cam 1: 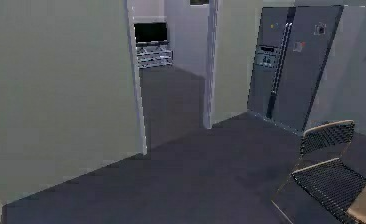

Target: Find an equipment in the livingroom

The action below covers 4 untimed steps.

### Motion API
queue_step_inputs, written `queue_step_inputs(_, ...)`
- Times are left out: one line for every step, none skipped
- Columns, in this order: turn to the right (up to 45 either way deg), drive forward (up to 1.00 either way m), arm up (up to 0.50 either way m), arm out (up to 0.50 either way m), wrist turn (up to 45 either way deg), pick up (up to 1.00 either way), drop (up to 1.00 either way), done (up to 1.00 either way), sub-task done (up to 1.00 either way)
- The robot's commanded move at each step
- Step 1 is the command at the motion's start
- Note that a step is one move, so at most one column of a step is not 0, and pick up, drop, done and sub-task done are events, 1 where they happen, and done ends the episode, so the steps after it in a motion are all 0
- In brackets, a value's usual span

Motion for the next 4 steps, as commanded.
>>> queue_step_inputs(21.0, 0.0, 0.0, 0.0, 0.0, 0.0, 0.0, 0.0, 0.0)
queue_step_inputs(0.0, 0.3, 0.0, 0.0, 0.0, 0.0, 0.0, 0.0, 0.0)
queue_step_inputs(-18.0, 0.0, 0.0, 0.0, 0.0, 0.0, 0.0, 0.0, 0.0)
queue_step_inputs(0.0, 1.0, 0.0, 0.0, 0.0, 0.0, 0.0, 0.0, 0.0)
